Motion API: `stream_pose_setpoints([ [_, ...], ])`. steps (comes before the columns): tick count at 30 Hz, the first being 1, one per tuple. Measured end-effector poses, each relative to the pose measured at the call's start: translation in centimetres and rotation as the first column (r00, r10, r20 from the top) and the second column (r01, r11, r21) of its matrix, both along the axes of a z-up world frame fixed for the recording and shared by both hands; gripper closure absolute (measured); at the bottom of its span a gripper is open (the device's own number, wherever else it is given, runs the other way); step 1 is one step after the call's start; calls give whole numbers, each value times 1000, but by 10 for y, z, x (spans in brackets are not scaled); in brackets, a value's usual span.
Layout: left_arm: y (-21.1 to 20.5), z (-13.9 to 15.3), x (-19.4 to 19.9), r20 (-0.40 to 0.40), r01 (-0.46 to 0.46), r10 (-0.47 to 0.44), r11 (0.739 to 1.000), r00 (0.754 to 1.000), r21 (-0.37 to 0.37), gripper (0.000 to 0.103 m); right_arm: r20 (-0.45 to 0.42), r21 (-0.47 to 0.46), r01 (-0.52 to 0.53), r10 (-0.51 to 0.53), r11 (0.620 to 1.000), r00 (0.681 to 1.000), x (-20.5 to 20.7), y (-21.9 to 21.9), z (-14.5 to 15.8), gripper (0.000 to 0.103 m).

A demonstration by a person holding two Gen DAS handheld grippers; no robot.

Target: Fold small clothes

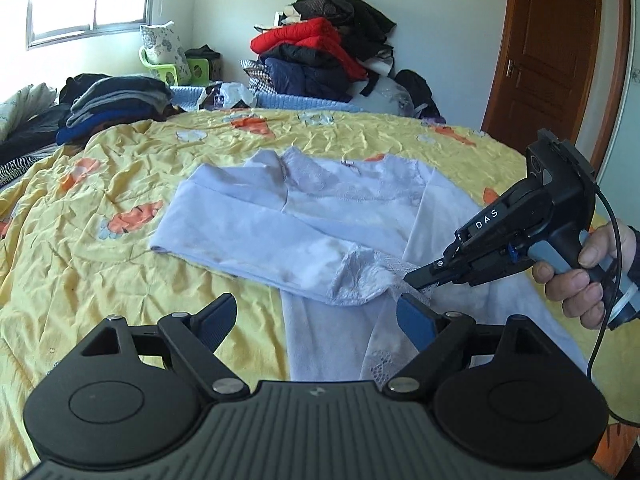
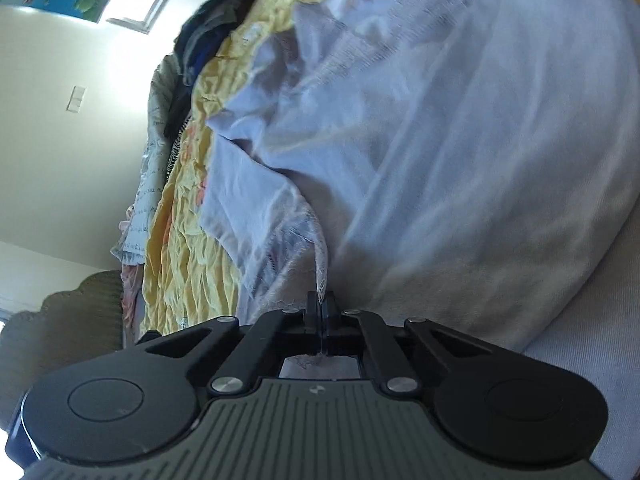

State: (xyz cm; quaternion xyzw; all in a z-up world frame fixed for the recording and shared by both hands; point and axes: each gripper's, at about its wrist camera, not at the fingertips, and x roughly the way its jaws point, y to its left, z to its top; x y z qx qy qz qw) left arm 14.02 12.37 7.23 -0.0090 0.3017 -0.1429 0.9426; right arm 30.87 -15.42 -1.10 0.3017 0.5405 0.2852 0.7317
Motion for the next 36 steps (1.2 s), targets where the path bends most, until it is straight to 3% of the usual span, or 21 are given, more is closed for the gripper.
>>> stream_pose_setpoints([
  [6, -4, 5, -6, 12, 0, 0, 1000, 1000, 3, 15, 92, 71, 5, -11, 997, 996, -13, -17, 49, 97],
  [10, -5, 6, -10, 18, 5, -5, 1000, 1000, -5, 15, 135, 162, 75, -97, 984, 986, -42, -65, 82, 97],
  [13, -7, 4, -11, 6, 11, -11, 1000, 1000, -3, 15, 102, 220, 172, -197, 960, 975, -70, -112, 89, 97],
  [18, -16, 1, -9, -4, 27, -27, 1000, 1000, -6, 15, 3, 224, 319, -328, 921, 945, -122, -163, 67, 97],
  [23, -31, -3, -4, -26, 47, -48, 999, 999, -6, 15, -140, 208, 397, -375, 894, 917, -152, -166, 16, 97],
  [28, -40, -4, -5, -27, 72, -72, 997, 997, 4, 15, -135, 215, 425, -404, 879, 905, -146, -172, 3, 97],
  [34, -43, -6, -8, -40, 63, -62, 998, 997, 22, 15, -176, 155, 430, -403, 890, 898, -125, -175, -26, 96],
  [36, -42, -6, -10, -39, 60, -59, 998, 997, 26, 15, -194, 151, 435, -405, 888, 893, -124, -178, -32, 91],
])
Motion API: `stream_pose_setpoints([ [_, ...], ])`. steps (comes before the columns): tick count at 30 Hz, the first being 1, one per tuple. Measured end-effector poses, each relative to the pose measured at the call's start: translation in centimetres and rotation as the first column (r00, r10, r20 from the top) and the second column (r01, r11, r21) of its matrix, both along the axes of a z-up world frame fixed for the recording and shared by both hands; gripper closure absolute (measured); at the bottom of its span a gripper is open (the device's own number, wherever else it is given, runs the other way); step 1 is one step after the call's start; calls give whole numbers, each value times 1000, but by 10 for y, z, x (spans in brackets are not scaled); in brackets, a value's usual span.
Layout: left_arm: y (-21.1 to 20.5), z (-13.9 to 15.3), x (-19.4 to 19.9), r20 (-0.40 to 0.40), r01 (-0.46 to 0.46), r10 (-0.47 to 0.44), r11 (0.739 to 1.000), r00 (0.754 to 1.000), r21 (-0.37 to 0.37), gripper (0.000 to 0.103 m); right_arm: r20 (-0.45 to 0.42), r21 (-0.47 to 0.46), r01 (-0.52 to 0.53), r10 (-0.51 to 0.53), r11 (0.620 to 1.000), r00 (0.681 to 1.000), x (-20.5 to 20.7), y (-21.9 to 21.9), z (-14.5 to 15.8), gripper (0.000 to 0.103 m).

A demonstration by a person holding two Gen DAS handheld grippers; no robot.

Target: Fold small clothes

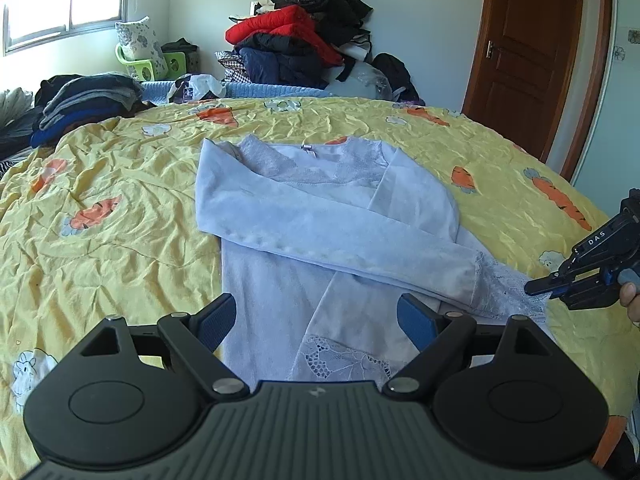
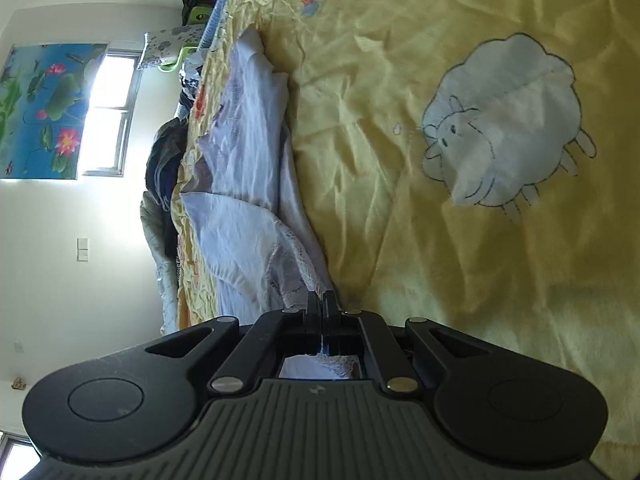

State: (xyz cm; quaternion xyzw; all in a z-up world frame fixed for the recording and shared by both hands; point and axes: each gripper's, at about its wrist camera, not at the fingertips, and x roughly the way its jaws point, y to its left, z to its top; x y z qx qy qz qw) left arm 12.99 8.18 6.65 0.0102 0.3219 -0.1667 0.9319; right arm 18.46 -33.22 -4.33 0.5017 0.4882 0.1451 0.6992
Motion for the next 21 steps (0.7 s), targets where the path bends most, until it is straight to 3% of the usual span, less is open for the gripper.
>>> stream_pose_setpoints([
  [2, 1, -1, 0, -8, -4, 4, 1000, 1000, 3, 15, -12, 7, 16, -16, 1000, 1000, 0, -4, -4, 90],
  [7, 1, -2, 1, -11, -3, 3, 1000, 1000, -7, 14, 8, -6, 16, -16, 1000, 1000, -4, -5, 2, 70],
  [9, -1, -4, 1, -14, 3, -4, 1000, 1000, -11, 14, 8, -15, 6, -6, 1000, 1000, -4, -2, 1, 75],
  [11, -4, -4, 1, -16, 8, -8, 1000, 1000, -4, 15, -5, -17, -6, 6, 1000, 1000, -4, -2, -3, 96],
  [16, -3, 1, -5, 8, 24, -24, 1000, 1000, -6, 14, 92, 9, -19, 18, 1000, 996, -10, 6, 22, 96],
  [19, -1, -2, -3, -9, 11, -11, 1000, 1000, -3, 14, 65, 1, -16, 16, 1000, 998, -7, 5, 19, 96],
  [21, 0, -2, -4, -13, 2, -2, 1000, 1000, -6, 14, 25, 85, 16, -19, 996, 1000, -8, 2, 14, 96],
])
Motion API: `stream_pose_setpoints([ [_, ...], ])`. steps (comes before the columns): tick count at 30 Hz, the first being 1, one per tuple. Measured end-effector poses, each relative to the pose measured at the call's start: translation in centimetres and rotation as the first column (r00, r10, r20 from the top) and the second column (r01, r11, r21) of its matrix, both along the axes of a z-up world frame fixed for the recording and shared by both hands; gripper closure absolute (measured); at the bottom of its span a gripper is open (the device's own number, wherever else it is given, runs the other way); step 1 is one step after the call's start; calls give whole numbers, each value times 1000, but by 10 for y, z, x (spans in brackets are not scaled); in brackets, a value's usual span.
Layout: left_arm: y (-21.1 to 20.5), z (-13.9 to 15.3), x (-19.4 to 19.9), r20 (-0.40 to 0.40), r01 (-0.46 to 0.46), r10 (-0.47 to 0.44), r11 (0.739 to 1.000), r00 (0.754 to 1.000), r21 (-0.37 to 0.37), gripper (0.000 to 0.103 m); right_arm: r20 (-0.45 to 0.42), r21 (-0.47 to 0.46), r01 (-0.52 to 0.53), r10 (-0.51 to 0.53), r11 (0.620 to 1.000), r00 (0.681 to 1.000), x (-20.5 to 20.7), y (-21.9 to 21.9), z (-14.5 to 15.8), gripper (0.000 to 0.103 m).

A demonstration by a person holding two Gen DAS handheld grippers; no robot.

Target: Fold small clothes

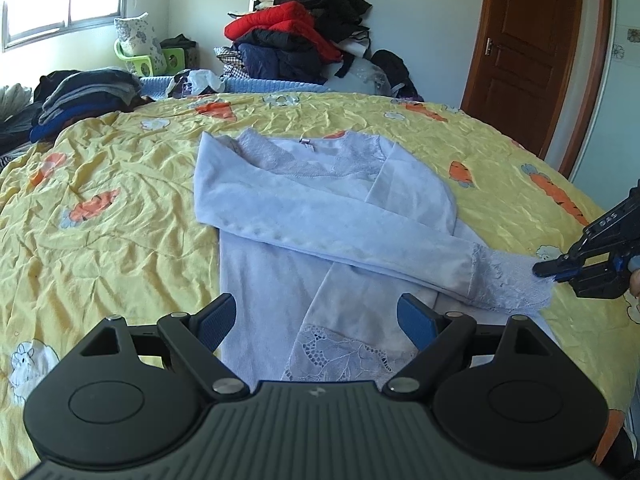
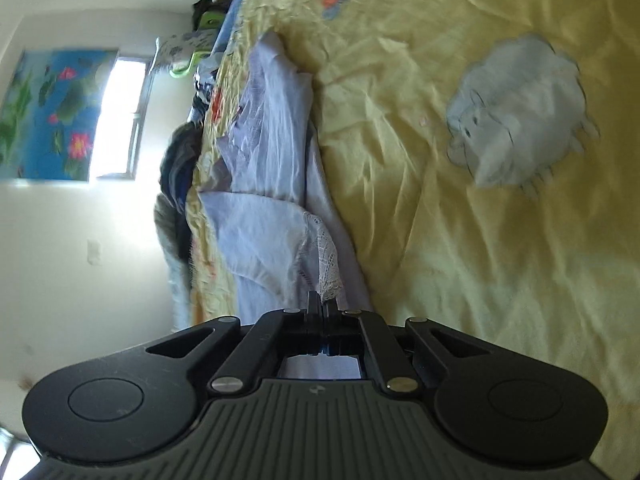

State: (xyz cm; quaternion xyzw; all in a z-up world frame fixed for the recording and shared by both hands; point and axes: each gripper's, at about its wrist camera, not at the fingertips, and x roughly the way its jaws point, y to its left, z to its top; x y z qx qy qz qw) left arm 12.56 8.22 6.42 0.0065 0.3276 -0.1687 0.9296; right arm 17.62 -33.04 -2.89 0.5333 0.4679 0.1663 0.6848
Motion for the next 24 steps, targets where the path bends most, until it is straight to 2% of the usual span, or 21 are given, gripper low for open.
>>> stream_pose_setpoints([
  [2, 2, 2, -2, 6, 4, -4, 1000, 1000, -7, 14, 20, 99, 6, -8, 995, 1000, -4, 5, 11, 96],
  [4, 2, 3, -4, 13, 10, -10, 1000, 1000, -4, 14, 69, 255, -2, -16, 967, 998, -8, 12, 26, 96],
  [6, 2, 3, -3, 11, 9, -9, 1000, 1000, 1, 14, 115, 318, -10, -28, 948, 993, -12, 17, 37, 96],
  [7, 2, 2, -3, 9, 6, -6, 1000, 1000, 0, 14, 104, 313, -8, -25, 950, 994, -14, 18, 33, 97],
  [8, 3, 2, -3, 8, 5, -5, 1000, 1000, -6, 14, 52, 271, -7, -8, 962, 999, -15, 19, 19, 97],
  [10, 2, 1, -2, 6, 7, -7, 1000, 1000, -18, 14, -75, 71, -11, 16, 997, 997, -15, 18, -11, 95],
  [11, 1, 0, -2, 6, 8, -8, 1000, 1000, -16, 14, -129, 12, -9, 10, 1000, 992, -16, 14, -28, 96],
  [12, -1, 1, -3, 6, 11, -11, 1000, 1000, -9, 14, -141, 45, 15, -8, 999, 990, -18, 10, -36, 94],
  [13, -2, 2, -5, 9, 17, -17, 1000, 1000, -4, 14, -125, 67, 34, -25, 997, 992, -22, 8, -35, 93],
  [16, -2, 2, -9, 18, 38, -38, 999, 999, -8, 14, -9, -51, 20, -21, 998, 1000, -24, 10, -6, 91],
  [20, -4, 0, -5, 4, 18, -18, 1000, 1000, -5, 14, -40, -89, -17, 14, 996, 999, -21, 11, -1, 66],
  [21, -3, 1, -6, 7, 17, -17, 1000, 1000, -14, 14, -40, -101, -17, 13, 995, 999, -23, 9, 1, 63],
  [24, -3, 4, -10, 23, 27, -26, 1000, 999, -16, 14, -48, -103, -15, 10, 995, 999, -36, 0, 4, 62],
])
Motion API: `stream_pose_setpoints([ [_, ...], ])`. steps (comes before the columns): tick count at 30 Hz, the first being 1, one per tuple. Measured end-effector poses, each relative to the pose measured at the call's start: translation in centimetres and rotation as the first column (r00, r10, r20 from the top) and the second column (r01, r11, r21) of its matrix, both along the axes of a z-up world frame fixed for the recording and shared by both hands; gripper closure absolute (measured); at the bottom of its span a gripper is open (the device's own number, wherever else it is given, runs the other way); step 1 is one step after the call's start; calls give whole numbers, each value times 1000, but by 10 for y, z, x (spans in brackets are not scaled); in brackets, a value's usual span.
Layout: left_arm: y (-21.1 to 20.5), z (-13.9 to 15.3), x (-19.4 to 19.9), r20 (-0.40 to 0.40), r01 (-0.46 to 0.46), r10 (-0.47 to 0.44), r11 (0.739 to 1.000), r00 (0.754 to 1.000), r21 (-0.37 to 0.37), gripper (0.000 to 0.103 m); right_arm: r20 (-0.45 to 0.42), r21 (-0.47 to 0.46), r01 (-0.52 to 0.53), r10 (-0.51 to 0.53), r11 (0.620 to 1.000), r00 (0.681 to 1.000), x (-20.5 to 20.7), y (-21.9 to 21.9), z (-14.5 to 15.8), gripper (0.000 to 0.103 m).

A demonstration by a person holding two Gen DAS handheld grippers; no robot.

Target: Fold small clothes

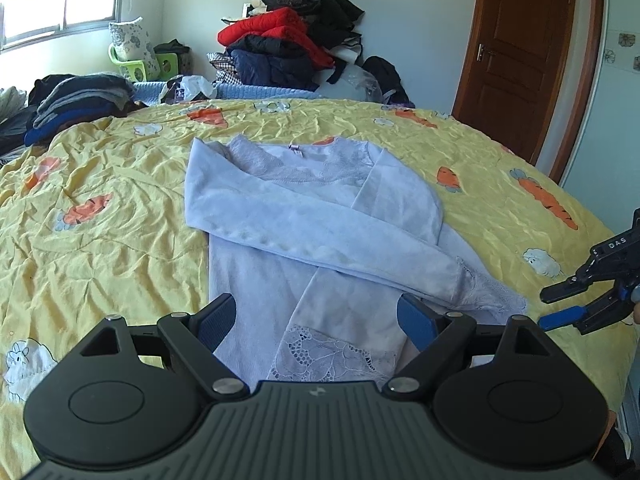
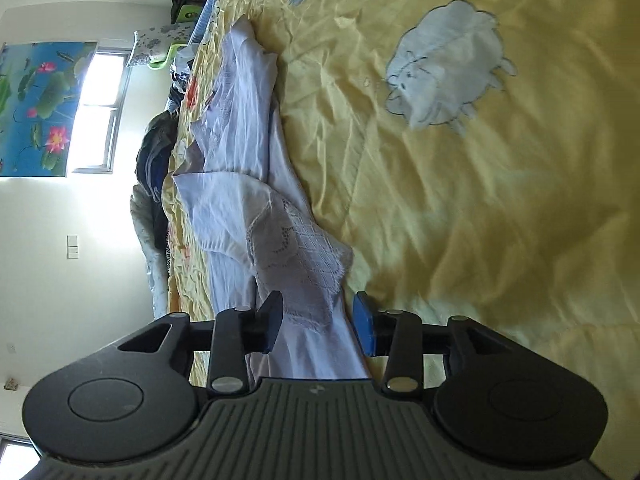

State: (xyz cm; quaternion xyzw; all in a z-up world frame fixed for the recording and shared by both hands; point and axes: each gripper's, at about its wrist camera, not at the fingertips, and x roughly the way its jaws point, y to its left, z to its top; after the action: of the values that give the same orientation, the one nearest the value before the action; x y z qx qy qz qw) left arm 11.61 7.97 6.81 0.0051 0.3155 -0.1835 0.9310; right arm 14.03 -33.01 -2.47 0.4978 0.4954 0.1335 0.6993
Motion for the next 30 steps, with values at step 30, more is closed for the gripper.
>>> stream_pose_setpoints([
  [30, 21, -10, 10, 57, -58, 56, 998, 997, 31, 14, -57, 45, 434, -432, 900, 900, 15, 121, -16, 91],
])
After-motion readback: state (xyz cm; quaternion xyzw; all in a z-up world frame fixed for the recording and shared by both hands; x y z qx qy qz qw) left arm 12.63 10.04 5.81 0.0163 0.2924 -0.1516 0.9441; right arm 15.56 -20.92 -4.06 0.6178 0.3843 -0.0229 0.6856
